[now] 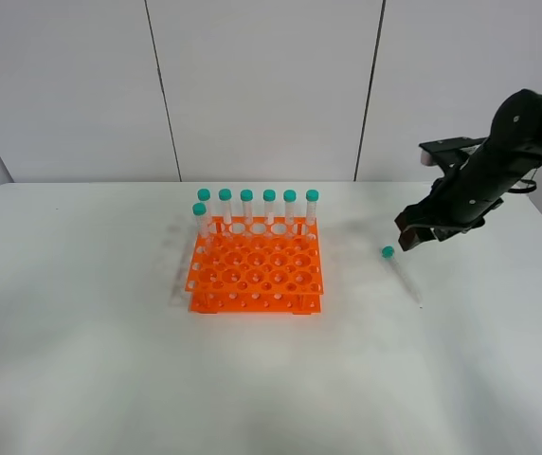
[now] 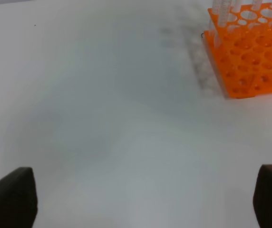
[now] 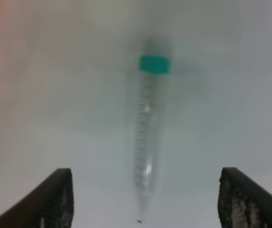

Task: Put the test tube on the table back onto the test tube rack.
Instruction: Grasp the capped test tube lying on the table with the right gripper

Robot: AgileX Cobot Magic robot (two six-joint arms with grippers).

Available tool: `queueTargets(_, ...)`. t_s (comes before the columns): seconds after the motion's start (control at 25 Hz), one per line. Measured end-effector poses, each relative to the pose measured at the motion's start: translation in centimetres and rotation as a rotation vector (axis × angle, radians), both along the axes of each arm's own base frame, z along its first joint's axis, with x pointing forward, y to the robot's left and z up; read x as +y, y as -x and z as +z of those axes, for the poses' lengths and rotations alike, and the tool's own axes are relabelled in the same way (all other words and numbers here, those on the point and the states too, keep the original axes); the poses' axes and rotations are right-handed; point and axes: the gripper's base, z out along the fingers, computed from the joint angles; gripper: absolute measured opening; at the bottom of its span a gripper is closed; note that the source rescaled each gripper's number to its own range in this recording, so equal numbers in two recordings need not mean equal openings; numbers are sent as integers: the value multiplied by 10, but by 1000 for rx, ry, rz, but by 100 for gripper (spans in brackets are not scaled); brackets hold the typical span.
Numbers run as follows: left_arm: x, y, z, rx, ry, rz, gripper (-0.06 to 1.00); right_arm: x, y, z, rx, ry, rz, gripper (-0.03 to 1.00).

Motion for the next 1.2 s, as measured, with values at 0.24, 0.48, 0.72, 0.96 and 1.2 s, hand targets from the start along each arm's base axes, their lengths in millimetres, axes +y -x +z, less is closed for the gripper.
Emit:
queueTargets(0.24, 0, 0, 0, 0, 0, 0, 100, 1, -4, -40, 112, 25, -49, 77)
queueTargets(0.48, 0, 0, 0, 0, 0, 0, 100, -1, -5, -60, 171, 37, -82, 77)
queueTargets(0.72, 0, 0, 0, 0, 0, 0, 100, -1, -3, -65, 201, 37, -100, 77)
queueTargets(0.96, 0, 0, 0, 0, 0, 0, 100, -1, -4, -65, 193, 37, -100, 77)
queueTargets(1.2, 0, 0, 0, 0, 0, 0, 100, -1, -5, -64, 180, 35, -107, 77)
